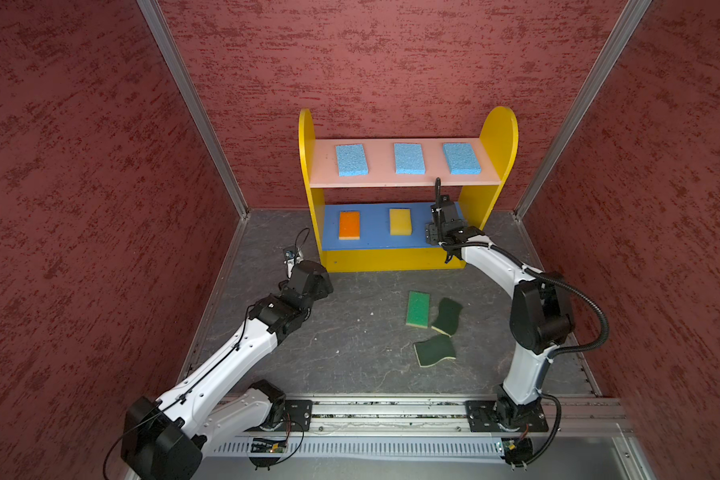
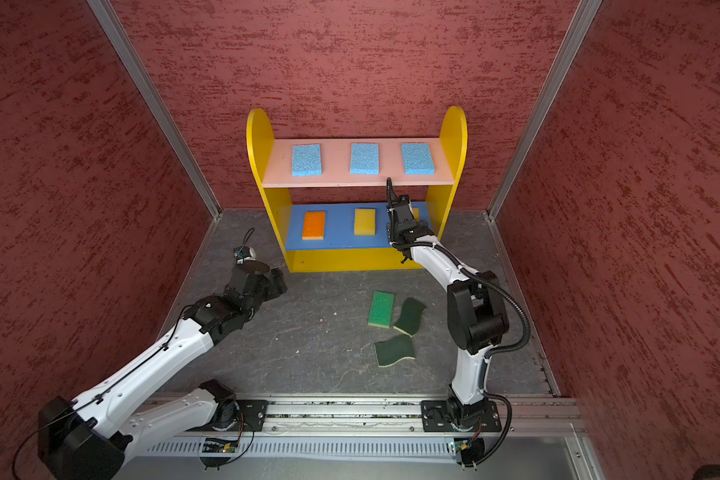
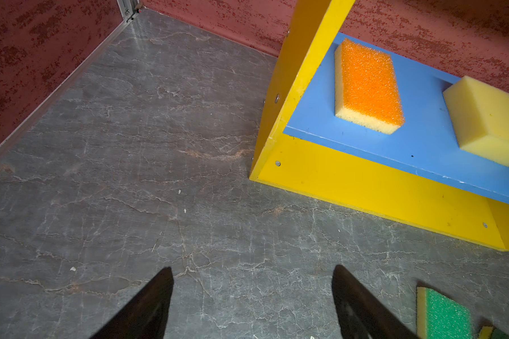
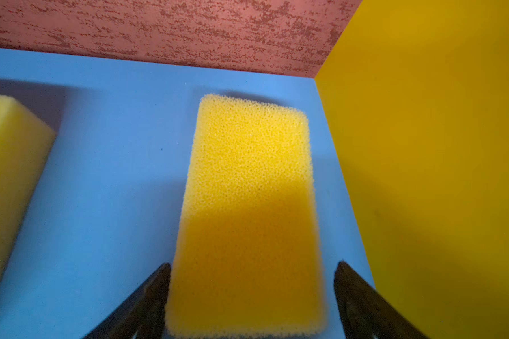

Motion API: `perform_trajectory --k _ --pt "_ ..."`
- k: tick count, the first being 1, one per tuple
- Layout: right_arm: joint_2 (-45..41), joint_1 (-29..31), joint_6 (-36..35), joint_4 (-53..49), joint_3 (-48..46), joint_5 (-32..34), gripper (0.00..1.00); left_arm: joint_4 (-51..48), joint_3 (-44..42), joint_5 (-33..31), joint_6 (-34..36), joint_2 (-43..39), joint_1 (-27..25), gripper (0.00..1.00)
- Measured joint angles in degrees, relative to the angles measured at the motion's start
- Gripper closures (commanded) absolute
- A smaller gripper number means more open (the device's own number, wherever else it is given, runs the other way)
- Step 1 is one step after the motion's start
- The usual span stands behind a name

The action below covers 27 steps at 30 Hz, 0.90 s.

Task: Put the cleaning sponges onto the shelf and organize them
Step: 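Open the right gripper to release the yellow sponge on the shelf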

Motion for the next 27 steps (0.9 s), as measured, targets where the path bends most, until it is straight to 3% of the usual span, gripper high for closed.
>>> perform_trajectory --k 27 --pt "-0.4 -0.7 -0.1 -0.7 -0.1 0.3 0.12 0.0 0.0 0.2 -1.3 0.0 0.0 0.15"
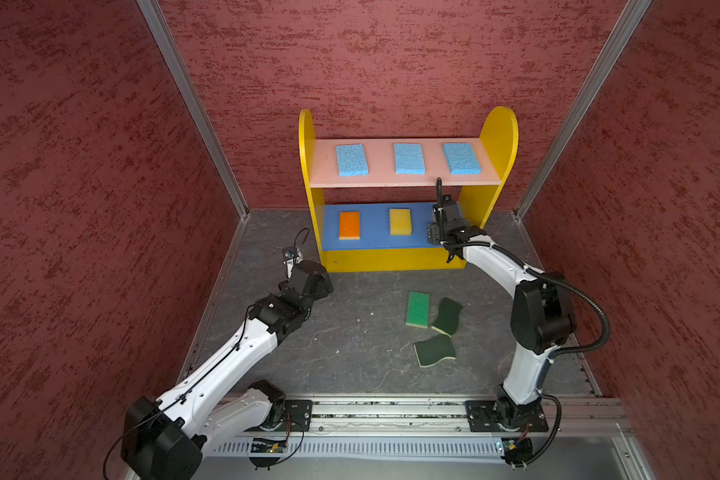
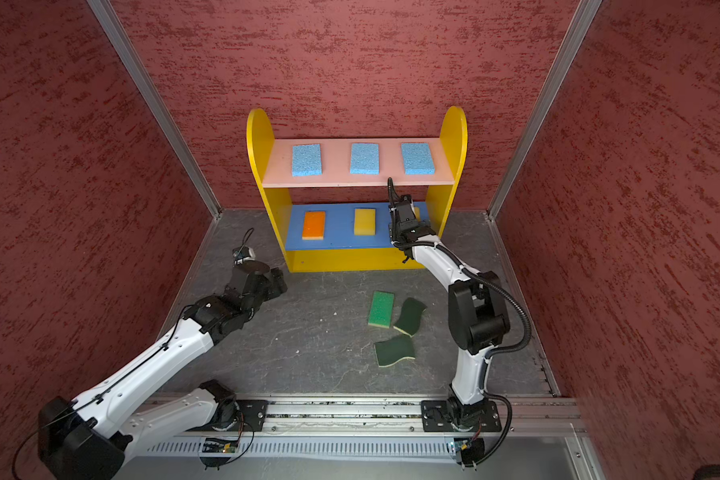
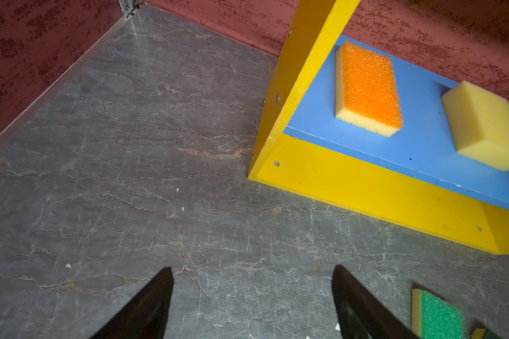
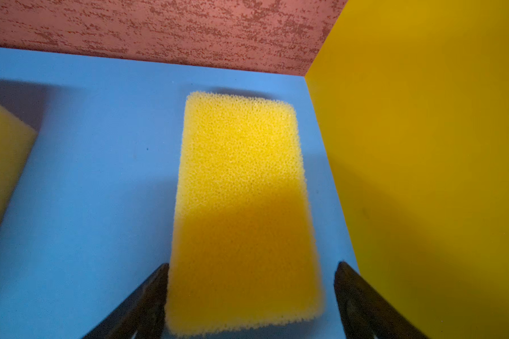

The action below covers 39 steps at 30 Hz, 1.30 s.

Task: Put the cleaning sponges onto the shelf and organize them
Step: 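Open the right gripper to release the yellow sponge on the shelf, then withdraw the right gripper from the shelf while the left gripper moves toward the green sponges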

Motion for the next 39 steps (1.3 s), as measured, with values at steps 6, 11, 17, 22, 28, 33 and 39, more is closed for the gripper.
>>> perform_trajectory --k 6,11,17,22,28,33,39 --pt "-0.4 0.0 0.0 -0.6 -0.1 0.0 0.09 0.0 0.0 0.0 0.0 0.0 0.0 0.15" --pt "-1.4 -0.2 0.0 -0.8 -1.1 -0.8 0.03 0.0 0.0 0.0 0.0 0.0 0.0 0.15" --pt "-3.8 -0.3 -0.6 -1.2 -3.2 -2.7 0.01 0.0 0.0 0.0 -0.1 -0.1 0.0 0.15" --pt "-5.6 -0.2 -0.9 -2.5 -3.5 -4.0 0.01 0.0 0.0 0.1 -0.2 -0.7 0.0 0.15" --pt "-9.9 1.5 -0.8 -3.0 -7.0 -4.6 0.01 -1.2 0.4 0.1 -0.7 -1.7 -0.1 0.15" --pt "-15.6 2.8 0.8 -3.5 -11.3 -5.8 0.01 -2.4 0.5 0.0 -1.6 -3.1 -0.6 0.15" --pt "-23.7 3.2 4.0 -3.6 -15.6 -7.8 0.01 -4.4 0.5 -0.2 -2.7 -4.1 -2.4 0.15"
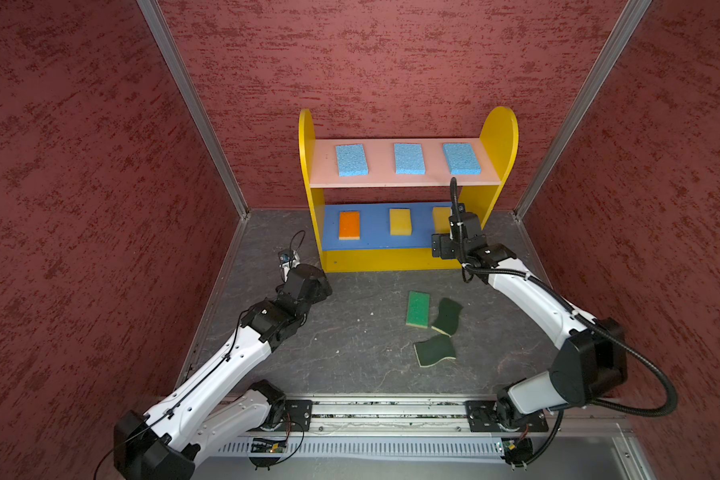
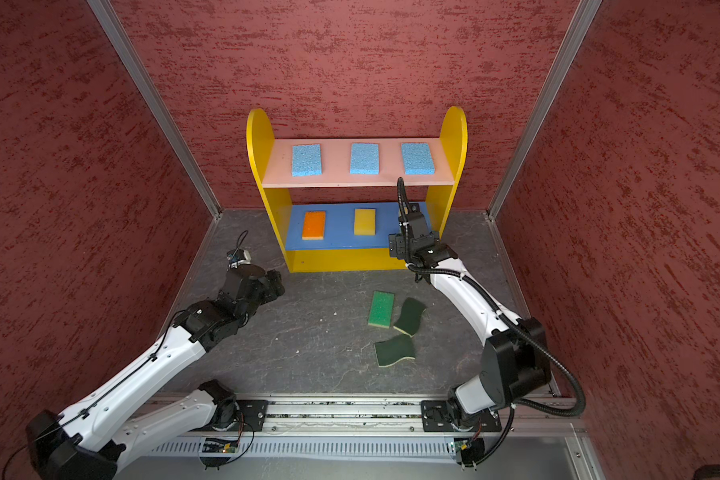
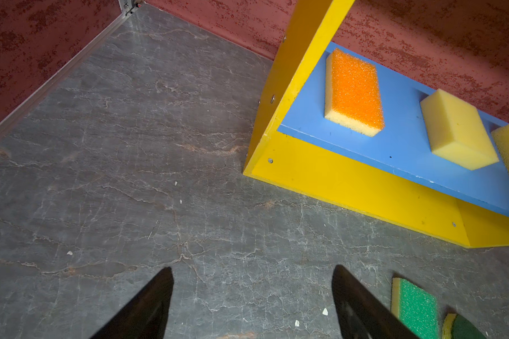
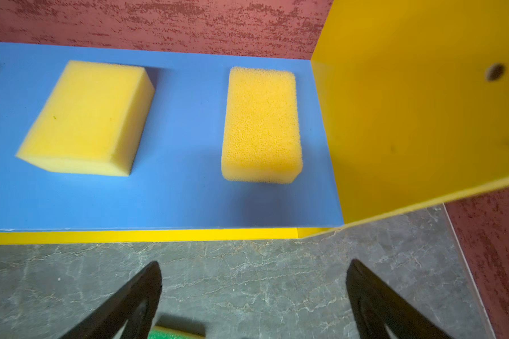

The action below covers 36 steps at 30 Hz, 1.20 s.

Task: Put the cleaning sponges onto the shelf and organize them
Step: 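Withdraw the right gripper from the shelf while the left gripper moves toward the green sponges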

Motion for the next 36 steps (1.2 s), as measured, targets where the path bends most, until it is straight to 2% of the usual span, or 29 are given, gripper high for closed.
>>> perform_trajectory --k 9,22,36 --pt "-11.5 0.0 4.8 -2.2 -7.8 -2.9 0.01 -4.4 0.2 -0.8 -1.9 -2.1 -3.7 0.15" --pt "-25.7 0.0 9.9 -7.6 -16.6 -3.0 0.01 -10.7 1.4 -2.9 -5.5 -1.9 -12.7 0.15" --pt "-34.9 0.0 18.7 -14.5 -26.6 -3.1 0.01 -9.0 1.9 -3.4 -11.3 7.6 -21.8 0.15"
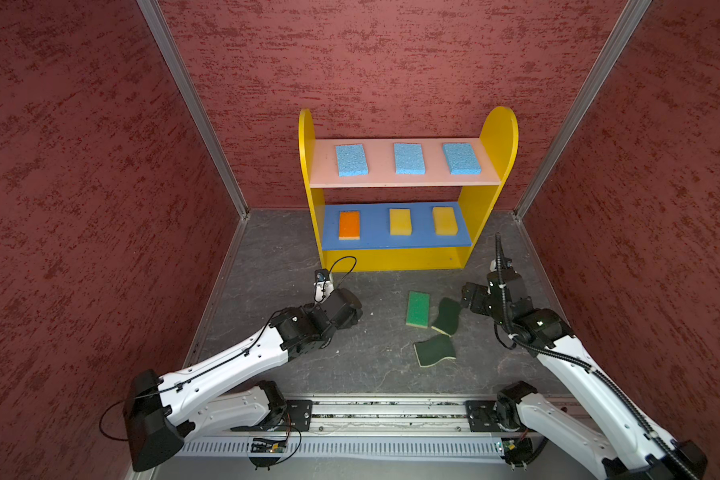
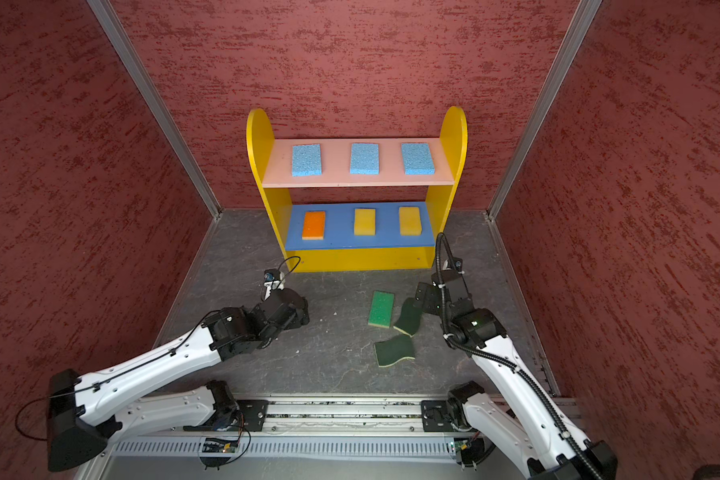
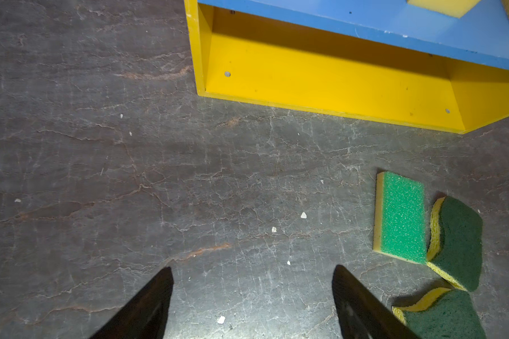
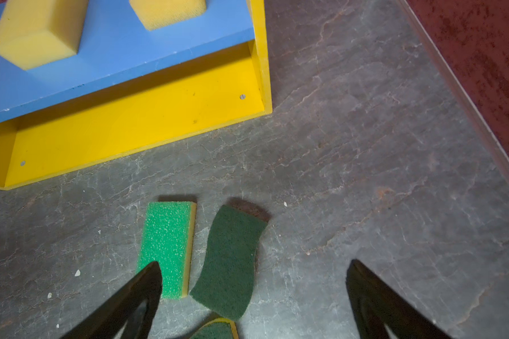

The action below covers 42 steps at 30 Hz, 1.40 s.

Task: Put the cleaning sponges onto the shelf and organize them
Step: 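Withdraw the right gripper from the shelf while the left gripper moves toward the green sponges, then lower the left gripper over the dark green scouring pad on the table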

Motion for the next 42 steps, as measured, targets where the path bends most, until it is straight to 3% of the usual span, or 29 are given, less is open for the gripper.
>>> perform_trajectory --k 30,36,42 --pt "0.0 0.0 18.6 -0.9 -8.0 -1.3 0.01 8.7 10.0 6.3 -2.1 24.5 -7.9 0.14" --pt "0.0 -0.2 20.7 -1.0 -9.7 -1.3 0.01 13.3 10.8 10.4 5.0 27.5 -10.3 0.12" --pt "-0.8 -0.4 23.2 -1.5 -9.9 -1.1 0.01 18.3 10.2 18.7 17.2 28.9 -11.9 0.11"
